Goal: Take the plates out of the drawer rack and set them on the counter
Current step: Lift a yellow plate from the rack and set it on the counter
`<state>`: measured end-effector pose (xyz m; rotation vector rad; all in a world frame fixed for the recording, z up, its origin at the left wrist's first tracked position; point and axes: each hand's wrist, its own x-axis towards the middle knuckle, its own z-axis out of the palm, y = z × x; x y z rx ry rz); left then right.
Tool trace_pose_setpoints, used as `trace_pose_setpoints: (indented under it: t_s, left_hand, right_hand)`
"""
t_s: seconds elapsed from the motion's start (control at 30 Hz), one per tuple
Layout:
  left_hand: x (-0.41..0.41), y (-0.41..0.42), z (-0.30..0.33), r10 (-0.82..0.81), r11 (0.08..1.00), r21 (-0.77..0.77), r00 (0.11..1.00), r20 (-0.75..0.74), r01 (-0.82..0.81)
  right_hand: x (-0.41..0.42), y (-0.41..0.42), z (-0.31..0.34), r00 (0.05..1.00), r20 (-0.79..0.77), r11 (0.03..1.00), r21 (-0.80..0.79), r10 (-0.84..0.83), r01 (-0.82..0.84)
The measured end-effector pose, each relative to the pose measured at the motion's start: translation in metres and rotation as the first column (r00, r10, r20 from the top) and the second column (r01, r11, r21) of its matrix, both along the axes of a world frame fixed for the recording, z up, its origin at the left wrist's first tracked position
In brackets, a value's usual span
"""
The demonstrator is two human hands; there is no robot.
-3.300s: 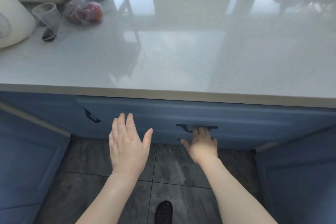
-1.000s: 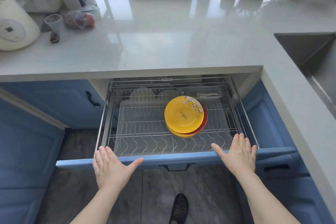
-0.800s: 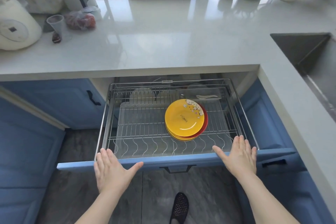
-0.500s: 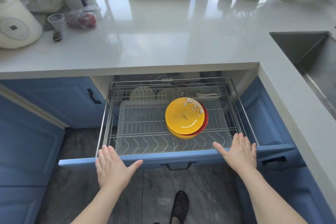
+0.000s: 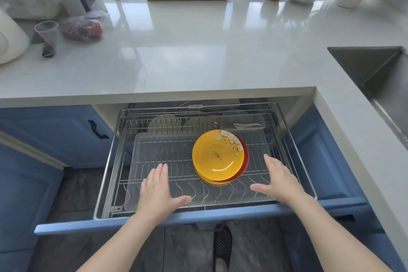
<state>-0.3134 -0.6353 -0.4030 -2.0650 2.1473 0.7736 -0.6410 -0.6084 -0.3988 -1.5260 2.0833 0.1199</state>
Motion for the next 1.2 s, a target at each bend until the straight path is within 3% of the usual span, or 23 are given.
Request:
trace_pose_setpoints:
  t_s: [0.43, 0.73, 0.97, 1.2]
  left_hand:
    - [-0.055, -0.111, -0.093, -0.294, 0.953, 0.065, 0.956, -0.023, 0.295]
    - [-0.058, -0.124, -0.112, -0.267, 0.953, 0.102, 0.95, -0.162, 0.285]
    - [-0.063, -0.123, -0.121, -0.277, 0.943, 0.121, 0.933, -0.23, 0.309]
    - [-0.067, -0.118, -0.123, -0.179, 0.97, 0.09, 0.912, -0.369, 0.226]
  right_hand:
    - [-0.026, -0.102, -0.077, 0.94, 0.1, 0.945, -0.057, 0.327, -0.323]
    - [-0.022, -0.117, -0.087, 0.911, 0.253, 0.945, -0.114, 0.327, -0.307]
    - [-0.023, -0.119, -0.097, 0.909, 0.245, 0.942, -0.104, 0.336, -0.32]
    - [-0.025, -0.122, -0.097, 0.897, 0.276, 0.939, -0.106, 0.345, -0.328]
